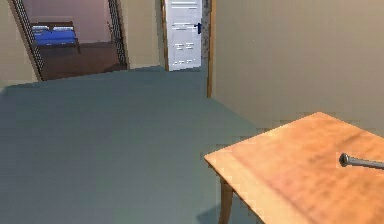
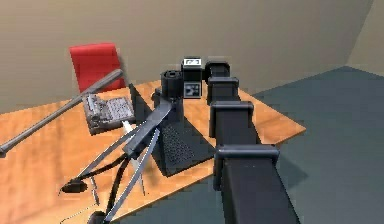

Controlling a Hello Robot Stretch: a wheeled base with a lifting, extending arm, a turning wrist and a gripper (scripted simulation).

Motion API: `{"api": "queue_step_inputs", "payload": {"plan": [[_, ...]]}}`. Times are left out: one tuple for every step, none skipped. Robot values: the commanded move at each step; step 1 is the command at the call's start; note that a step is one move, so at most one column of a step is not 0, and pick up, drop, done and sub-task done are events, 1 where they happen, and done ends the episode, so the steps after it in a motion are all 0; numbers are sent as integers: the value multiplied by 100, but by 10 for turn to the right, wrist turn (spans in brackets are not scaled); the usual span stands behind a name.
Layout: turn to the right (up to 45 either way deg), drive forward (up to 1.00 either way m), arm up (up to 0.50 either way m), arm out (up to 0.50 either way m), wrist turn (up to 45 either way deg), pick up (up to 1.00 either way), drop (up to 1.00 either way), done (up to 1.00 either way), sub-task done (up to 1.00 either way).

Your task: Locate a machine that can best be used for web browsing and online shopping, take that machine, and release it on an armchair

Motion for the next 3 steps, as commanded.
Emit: {"api": "queue_step_inputs", "payload": {"plan": [[0,0,0,0,450,0,0,0,0],[0,0,0,0,450,0,0,0,0],[0,0,0,0,210,0,0,0,0]]}}
